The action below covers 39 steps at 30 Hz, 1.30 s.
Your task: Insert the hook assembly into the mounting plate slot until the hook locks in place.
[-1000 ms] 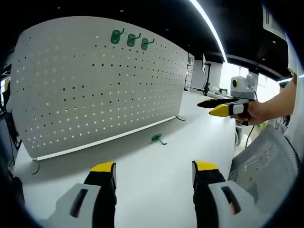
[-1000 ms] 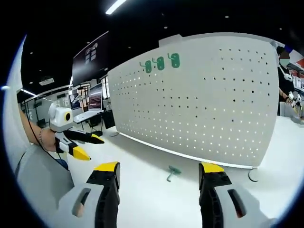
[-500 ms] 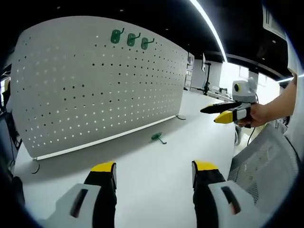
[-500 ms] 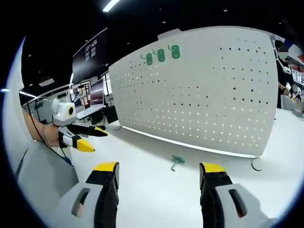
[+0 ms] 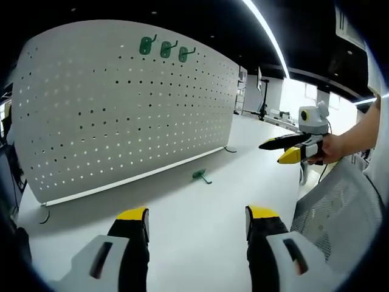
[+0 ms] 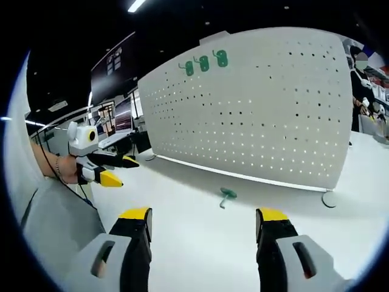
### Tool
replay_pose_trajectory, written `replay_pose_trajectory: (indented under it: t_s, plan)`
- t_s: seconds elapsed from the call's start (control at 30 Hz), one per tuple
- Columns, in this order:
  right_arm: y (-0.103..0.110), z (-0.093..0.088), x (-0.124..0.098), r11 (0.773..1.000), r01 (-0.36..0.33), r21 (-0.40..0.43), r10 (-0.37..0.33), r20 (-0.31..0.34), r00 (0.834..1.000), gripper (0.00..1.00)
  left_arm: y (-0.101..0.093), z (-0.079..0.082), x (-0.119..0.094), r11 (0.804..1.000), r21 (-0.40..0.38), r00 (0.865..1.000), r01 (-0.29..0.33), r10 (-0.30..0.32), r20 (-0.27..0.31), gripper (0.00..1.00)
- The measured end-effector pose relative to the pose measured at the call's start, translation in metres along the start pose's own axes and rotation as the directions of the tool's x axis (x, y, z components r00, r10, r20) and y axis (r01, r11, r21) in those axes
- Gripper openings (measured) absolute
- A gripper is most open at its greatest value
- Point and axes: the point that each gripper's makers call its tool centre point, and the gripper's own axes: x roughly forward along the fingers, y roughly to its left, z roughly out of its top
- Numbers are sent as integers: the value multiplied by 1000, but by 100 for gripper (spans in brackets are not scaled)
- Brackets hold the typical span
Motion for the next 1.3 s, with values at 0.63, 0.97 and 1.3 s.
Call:
replay_pose_trajectory:
  t_s: [0.63, 0.97, 1.3]
  plan:
    - [-2, -2, 0, 1000, 7, 18, -7, -6, 1000, 67, -12, 11, 24, 991, 93, 995, 91, -87, -45, 67]
    - [-1, -4, 1, 1000, 4, 18, -4, -15, 1000, 67, -15, 18, 43, 976, 147, 985, 162, -150, -89, 66]
    - [-1, -6, 1, 1000, 0, 29, 1, -17, 1000, 67, -14, 26, 65, 939, 252, 969, 234, -202, -145, 66]
